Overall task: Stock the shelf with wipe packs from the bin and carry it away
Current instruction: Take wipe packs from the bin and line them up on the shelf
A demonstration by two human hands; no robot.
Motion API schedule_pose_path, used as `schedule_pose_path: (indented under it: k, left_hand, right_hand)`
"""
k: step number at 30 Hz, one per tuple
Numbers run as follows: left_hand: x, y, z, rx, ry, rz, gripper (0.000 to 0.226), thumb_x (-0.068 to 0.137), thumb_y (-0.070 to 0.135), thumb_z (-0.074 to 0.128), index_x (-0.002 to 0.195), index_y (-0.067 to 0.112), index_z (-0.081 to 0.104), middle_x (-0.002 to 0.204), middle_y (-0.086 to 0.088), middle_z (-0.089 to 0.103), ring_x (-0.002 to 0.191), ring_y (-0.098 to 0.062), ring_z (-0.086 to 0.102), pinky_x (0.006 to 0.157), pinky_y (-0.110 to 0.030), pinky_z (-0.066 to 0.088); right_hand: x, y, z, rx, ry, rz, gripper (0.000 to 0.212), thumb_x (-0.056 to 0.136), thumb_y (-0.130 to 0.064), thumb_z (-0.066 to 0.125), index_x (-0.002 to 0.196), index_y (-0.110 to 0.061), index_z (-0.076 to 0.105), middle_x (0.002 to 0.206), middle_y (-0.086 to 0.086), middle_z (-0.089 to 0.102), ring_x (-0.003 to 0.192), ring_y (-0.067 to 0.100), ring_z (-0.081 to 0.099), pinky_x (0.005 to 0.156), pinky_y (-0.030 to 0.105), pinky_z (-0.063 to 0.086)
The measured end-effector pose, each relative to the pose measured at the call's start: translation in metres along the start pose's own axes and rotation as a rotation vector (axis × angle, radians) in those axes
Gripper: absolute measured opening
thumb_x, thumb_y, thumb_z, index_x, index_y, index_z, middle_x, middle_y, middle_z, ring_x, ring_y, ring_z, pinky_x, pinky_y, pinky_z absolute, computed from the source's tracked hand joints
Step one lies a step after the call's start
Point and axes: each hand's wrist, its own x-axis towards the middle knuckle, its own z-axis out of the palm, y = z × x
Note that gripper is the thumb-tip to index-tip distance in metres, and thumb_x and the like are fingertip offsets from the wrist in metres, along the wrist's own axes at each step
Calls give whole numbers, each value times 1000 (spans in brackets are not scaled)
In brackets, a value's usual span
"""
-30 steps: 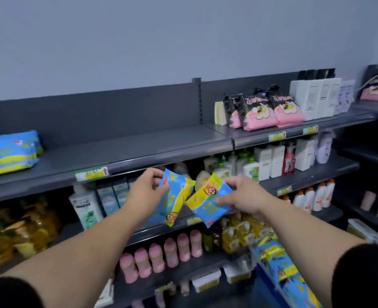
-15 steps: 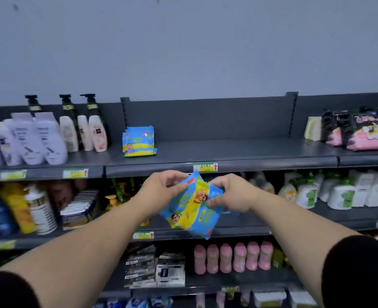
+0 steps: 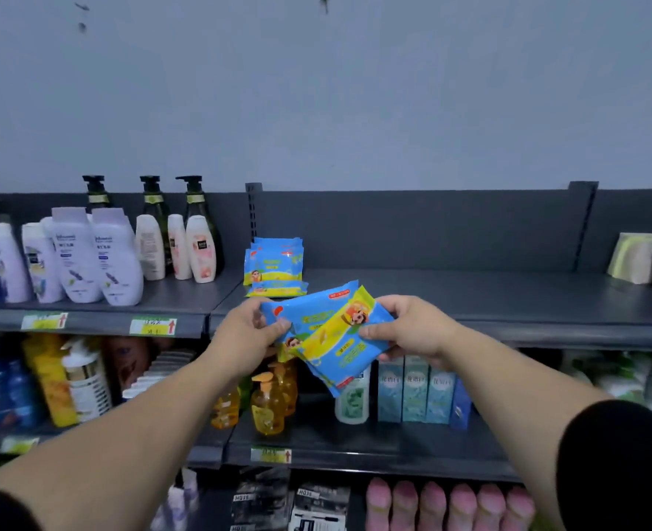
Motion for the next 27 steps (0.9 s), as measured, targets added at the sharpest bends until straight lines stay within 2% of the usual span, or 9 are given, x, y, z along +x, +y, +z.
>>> schedule_pose_path:
  k: [2, 8, 13, 15, 19, 23, 24, 26, 27]
  left_hand:
    - [24, 0, -3, -21, 59, 14, 11, 90, 17, 64, 96, 23, 58, 101, -10, 69, 95, -26, 67, 79, -40, 58]
    - [99, -6, -20, 57, 263, 1, 12, 87, 21, 68, 91, 26, 57, 94, -1, 70, 89, -20, 68, 83, -48, 56]
    - [144, -22, -31, 113, 331, -44, 12, 86, 21, 69, 87, 26, 58, 93, 0, 69, 89, -21, 68, 83, -48, 56]
    - [158, -32, -35, 149, 314, -76, 11, 86, 23, 69, 88, 26, 59, 94, 0, 70, 90, -21, 68, 84, -48, 55]
    - [186, -43, -41, 84, 206, -134, 12, 87, 17, 69, 97, 17, 62, 93, -5, 72, 89, -22, 69, 86, -44, 55]
    - [218, -56, -51, 56, 55, -176, 18, 86, 15, 69, 103, 10, 65, 94, -11, 74, 87, -25, 70, 82, -41, 56]
    - [225, -59, -54, 80, 18, -186, 15, 86, 15, 70, 100, 11, 66, 95, -13, 74, 86, -27, 70, 80, -41, 57]
    - [239, -68, -59, 100, -37, -228, 15, 84, 18, 71, 95, 9, 67, 90, -15, 73, 78, -30, 71, 73, -43, 59]
    - [245, -70, -59, 70, -59, -251, 13, 87, 17, 68, 92, 6, 64, 84, -14, 70, 66, -25, 70, 63, -37, 59]
  right_hand:
    - [29, -6, -10, 10, -17, -23, 21, 84, -5, 70, 100, -19, 67, 94, 2, 74, 83, 17, 71, 69, 32, 58]
    - [107, -29, -33, 0, 23, -143, 33, 80, 11, 64, 107, -8, 61, 96, 10, 68, 76, 15, 67, 64, 25, 59]
    - [156, -37, -40, -32, 100, -279, 27, 80, 4, 70, 104, -7, 62, 91, 9, 72, 67, 6, 66, 59, 15, 53]
    - [173, -36, -38, -45, 97, -292, 23, 82, -2, 71, 103, -10, 64, 92, 5, 73, 69, 6, 68, 60, 16, 53]
    - [203, -37, -30, -52, 19, -292, 23, 86, -5, 68, 107, -11, 67, 102, 7, 73, 82, 13, 70, 76, 23, 57]
    - [242, -39, -7, -327, -68, -273, 31, 86, -20, 70, 117, -17, 66, 108, 2, 72, 96, 17, 69, 88, 31, 55]
    - [253, -39, 0, -411, -78, -258, 39, 85, -26, 70, 123, -19, 63, 113, 0, 70, 95, 14, 68, 85, 28, 55]
    - [268, -44, 17, -536, -86, -227, 47, 86, -30, 69, 131, -22, 57, 116, -3, 65, 84, 5, 63, 63, 9, 49]
    - [275, -46, 27, -582, -90, -221, 48, 87, -30, 68, 133, -21, 56, 115, -4, 63, 88, 5, 63, 65, 6, 46]
